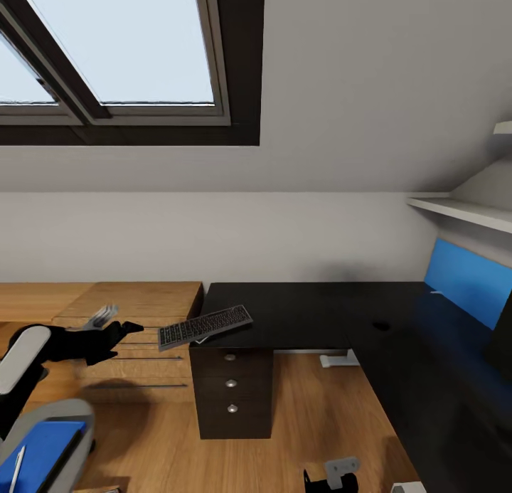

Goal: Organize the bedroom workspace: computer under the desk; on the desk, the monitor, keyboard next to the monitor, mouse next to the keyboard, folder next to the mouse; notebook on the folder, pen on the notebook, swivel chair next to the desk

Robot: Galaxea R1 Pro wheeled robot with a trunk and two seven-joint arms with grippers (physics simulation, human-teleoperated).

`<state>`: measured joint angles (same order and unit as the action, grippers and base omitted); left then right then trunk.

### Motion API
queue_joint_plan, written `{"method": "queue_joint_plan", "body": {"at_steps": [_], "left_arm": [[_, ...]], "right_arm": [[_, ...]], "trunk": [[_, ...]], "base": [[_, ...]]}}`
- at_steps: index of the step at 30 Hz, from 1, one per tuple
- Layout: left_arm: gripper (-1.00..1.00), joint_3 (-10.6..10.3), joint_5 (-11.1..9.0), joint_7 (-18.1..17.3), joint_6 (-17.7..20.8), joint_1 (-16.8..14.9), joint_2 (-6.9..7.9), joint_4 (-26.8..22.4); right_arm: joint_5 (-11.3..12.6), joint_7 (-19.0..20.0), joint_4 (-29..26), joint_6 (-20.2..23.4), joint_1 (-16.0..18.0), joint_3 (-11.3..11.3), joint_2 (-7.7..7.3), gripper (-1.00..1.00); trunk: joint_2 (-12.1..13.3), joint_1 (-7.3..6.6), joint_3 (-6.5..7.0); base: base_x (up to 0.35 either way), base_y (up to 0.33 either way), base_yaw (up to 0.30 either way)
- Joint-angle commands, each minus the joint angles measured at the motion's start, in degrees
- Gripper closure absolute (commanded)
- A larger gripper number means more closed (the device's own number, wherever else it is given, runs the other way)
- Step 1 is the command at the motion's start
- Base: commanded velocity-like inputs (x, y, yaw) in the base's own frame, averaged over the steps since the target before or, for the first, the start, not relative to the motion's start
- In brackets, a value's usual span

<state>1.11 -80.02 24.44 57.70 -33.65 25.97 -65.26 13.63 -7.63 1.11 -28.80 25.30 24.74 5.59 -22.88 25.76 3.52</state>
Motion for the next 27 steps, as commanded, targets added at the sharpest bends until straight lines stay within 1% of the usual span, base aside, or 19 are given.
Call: {"method": "queue_joint_plan", "body": {"at_steps": [1, 3, 6, 12, 23, 27], "left_arm": [[-1.00, 0.4, -0.9, 0.5, 0.3, 0.0, -0.33, -0.4], [-1.00, 1.0, -1.5, 0.5, 0.3, 0.0, -0.98, -1.0], [-1.00, 2.0, -1.4, 0.5, 0.4, 0.0, -1.89, -2.0], [-1.00, 3.9, -1.2, 0.4, 0.5, 0.1, -1.83, -3.9], [-1.00, 2.9, -1.0, 0.6, 0.5, 0.1, -2.06, -7.4], [-1.00, 2.7, -1.0, 0.6, 0.5, 0.1, -2.02, -7.5]], "right_arm": [[0.5, -0.2, 0.1, -0.3, -0.3, 0.5, 0.37, -1.00], [0.5, -0.2, 0.1, -0.3, -0.3, 0.5, 0.71, -1.00], [0.6, -0.2, 0.1, -0.3, -0.3, 0.5, 0.74, -1.00], [0.7, -0.2, 0.1, -0.4, -0.3, 0.5, 0.39, -1.00], [0.8, -0.1, 0.1, -0.4, -0.3, 0.6, 0.22, -1.00], [0.8, -0.2, 0.1, -0.3, -0.3, 0.6, 0.25, -1.00]], "trunk": [[0.0, 0.02, -0.03], [0.0, 0.02, -0.03], [0.0, 0.02, -0.03], [0.0, 0.02, -0.03], [0.0, 0.02, -0.03], [0.0, 0.02, -0.03]], "base": [[0.000, 0.000, 0.000], [0.000, 0.000, 0.000], [0.000, 0.000, 0.000], [0.000, 0.000, 0.000], [0.000, 0.000, 0.000], [0.000, 0.000, 0.000]]}}
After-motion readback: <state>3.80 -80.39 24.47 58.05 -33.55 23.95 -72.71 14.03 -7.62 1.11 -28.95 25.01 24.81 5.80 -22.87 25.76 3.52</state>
